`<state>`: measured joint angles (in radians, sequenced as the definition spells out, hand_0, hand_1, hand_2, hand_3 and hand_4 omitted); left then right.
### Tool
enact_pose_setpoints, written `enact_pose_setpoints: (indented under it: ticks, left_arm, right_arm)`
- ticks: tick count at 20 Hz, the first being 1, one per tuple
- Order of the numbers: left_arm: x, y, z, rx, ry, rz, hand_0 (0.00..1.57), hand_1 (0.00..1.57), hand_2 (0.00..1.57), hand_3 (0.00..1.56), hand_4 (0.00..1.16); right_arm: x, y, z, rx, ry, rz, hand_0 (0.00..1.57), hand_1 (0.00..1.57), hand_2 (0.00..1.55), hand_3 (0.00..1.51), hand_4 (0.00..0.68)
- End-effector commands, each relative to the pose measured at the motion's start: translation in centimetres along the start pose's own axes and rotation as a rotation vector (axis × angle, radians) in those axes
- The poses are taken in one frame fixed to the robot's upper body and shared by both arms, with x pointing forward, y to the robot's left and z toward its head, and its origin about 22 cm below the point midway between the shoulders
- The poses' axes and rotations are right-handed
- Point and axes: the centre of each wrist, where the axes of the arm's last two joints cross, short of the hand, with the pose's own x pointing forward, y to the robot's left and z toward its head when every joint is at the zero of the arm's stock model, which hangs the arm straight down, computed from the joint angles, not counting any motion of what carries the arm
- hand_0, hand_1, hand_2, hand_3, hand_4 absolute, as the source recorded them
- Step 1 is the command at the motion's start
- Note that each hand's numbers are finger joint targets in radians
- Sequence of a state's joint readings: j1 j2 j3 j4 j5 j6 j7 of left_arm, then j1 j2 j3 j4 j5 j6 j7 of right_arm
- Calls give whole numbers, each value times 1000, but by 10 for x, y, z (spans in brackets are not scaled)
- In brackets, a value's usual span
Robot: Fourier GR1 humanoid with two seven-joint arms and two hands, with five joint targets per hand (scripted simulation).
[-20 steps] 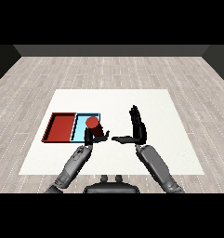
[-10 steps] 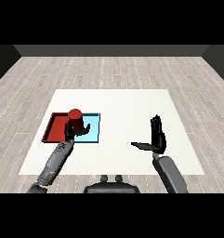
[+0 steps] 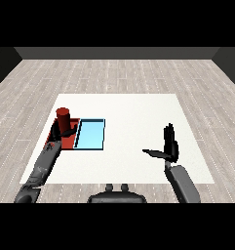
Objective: Pick the red can and put it in the red box
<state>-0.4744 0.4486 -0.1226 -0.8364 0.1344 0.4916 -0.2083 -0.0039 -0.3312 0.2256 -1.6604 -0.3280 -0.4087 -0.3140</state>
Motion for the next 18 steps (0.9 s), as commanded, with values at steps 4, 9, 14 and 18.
enact_pose_setpoints:
  ticks: [4,9,14,18]
  left_arm:
    - [-40,0,-14,14,152,-121,1571,1571,1564,1493,1058]
    - [-46,-9,-14,10,317,-208,1363,1363,1247,1285,948]
    - [-62,-6,-6,-5,479,-310,593,593,628,406,781]
    - [-81,20,3,65,590,-220,887,887,877,343,676]
  right_arm:
    - [-15,-8,-15,-35,39,49,0,0,0,0,0]
    - [-33,-3,-21,-34,57,-10,0,0,0,0,0]
    - [-34,-7,-39,-46,45,10,0,0,0,0,0]
    - [-45,-10,-31,-33,37,-2,0,0,0,0,0]
